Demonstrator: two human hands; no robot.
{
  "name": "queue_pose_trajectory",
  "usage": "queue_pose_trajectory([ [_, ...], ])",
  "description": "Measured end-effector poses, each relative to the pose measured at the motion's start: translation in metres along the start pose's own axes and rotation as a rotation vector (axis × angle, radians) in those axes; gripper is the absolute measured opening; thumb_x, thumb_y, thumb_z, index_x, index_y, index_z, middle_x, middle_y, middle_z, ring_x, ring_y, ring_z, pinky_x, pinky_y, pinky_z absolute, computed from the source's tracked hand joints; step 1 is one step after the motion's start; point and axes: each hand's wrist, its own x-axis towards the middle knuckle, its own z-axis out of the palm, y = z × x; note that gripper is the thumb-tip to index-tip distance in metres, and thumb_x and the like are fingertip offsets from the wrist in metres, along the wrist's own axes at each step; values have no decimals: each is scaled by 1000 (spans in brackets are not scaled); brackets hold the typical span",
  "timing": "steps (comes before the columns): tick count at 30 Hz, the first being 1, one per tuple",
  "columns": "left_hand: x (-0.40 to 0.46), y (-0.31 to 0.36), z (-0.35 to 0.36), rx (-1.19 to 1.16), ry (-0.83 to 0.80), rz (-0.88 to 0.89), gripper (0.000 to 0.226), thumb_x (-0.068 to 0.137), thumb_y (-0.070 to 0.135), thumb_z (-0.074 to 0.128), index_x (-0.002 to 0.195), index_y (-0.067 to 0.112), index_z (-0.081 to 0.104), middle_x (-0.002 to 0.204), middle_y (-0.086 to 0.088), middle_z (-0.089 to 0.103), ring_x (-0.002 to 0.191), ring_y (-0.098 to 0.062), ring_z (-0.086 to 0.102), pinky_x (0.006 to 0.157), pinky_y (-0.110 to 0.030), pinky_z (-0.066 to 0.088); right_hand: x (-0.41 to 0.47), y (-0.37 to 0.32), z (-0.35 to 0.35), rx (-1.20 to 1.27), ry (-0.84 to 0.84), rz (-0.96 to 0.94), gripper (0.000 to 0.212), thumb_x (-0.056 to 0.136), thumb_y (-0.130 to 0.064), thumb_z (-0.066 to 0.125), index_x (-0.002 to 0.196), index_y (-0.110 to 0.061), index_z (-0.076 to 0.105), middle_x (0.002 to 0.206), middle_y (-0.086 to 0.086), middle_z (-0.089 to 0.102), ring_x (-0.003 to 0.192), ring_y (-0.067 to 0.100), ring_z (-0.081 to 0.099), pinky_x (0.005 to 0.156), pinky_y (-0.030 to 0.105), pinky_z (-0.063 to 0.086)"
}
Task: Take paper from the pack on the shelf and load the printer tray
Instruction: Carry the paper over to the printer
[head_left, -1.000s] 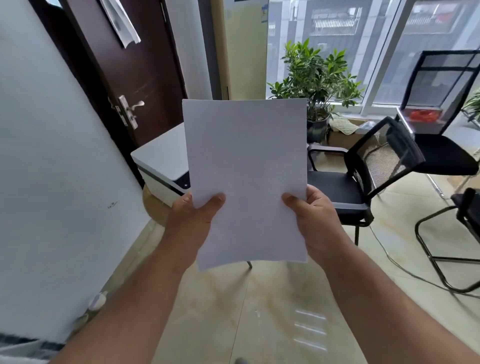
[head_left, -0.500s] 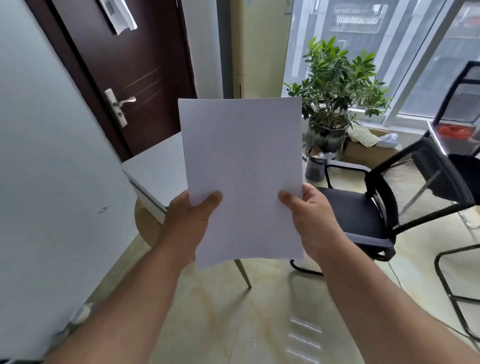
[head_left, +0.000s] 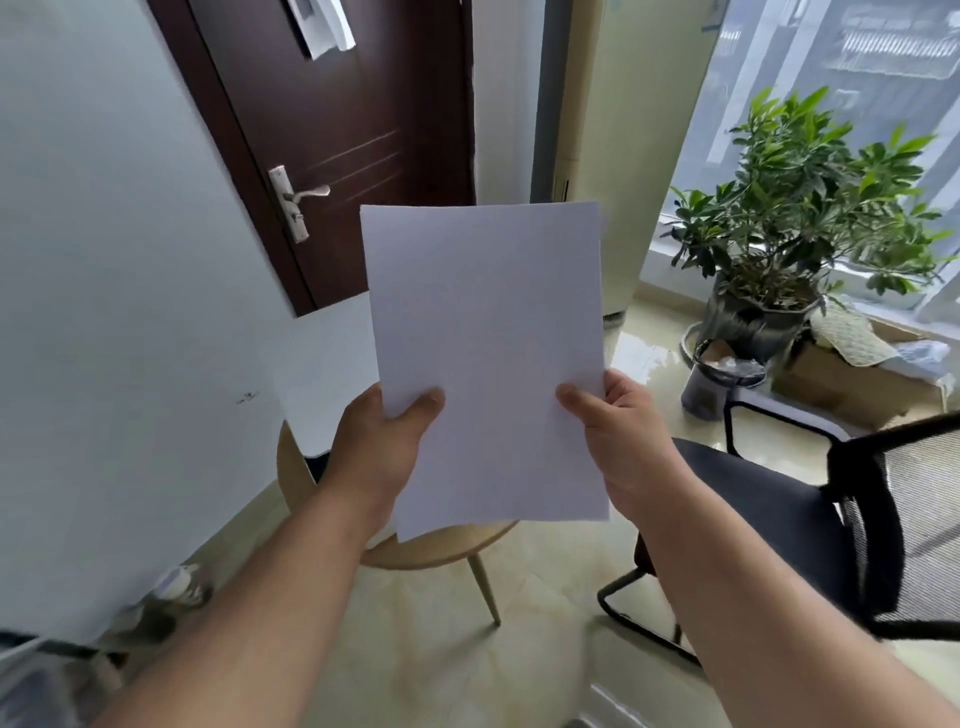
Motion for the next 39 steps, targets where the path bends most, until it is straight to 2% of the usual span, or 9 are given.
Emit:
queue_pose_trajectory([
  [7,16,2,32,-66,121,-42,16,99,21,70,113,20,76,107,-2,82,99,-27,78,95,-54,59,58,-16,-14,-86,-134,41,24,90,-15,68,113,-18,74,104,7,82,97,37,77,92,63,59],
  [12,35,3,35,-81,201,-67,15,98,19,70,112,19,76,105,-1,82,97,-26,79,94,-54,60,87,-21,-5,-127,-186,62,18,97,-8,65,110,-17,74,102,6,82,97,36,77,91,60,60],
  [16,55,-5,26,-87,262,-91,12,98,17,70,107,21,76,104,2,82,97,-23,79,94,-51,61,110,-18,15,-164,-231,83,19,98,-7,64,111,-17,74,101,6,82,93,33,78,89,55,62],
  [24,92,-22,-13,-91,315,-128,20,94,23,71,113,22,76,108,3,81,102,-25,78,98,-54,58,143,-10,64,-241,-307,125,20,98,-7,64,115,-12,73,100,8,82,86,28,79,77,43,63],
  [26,96,-24,-22,-80,331,-134,20,95,21,69,114,23,76,109,4,81,102,-24,77,98,-53,58,150,-7,76,-262,-316,134,19,96,-10,65,112,-15,74,100,7,82,87,27,79,80,45,63],
  [30,105,-28,-35,-25,375,-172,27,84,25,67,110,28,75,106,7,81,100,-24,78,95,-55,59,164,-4,96,-367,-326,158,26,80,-30,70,106,-29,76,100,-3,82,92,27,79,91,54,61],
  [33,119,-32,-43,13,412,-202,30,77,29,67,105,31,75,104,9,81,99,-25,78,95,-56,60,178,-5,109,-371,-336,172,21,87,-22,69,107,-23,75,98,0,82,89,28,80,87,55,63],
  [39,149,-36,-44,61,523,-251,15,79,28,69,92,23,73,95,0,80,94,-32,77,90,-56,62,213,-3,132,-488,-339,146,18,88,-18,63,103,-21,72,97,1,80,88,28,77,85,51,64],
])
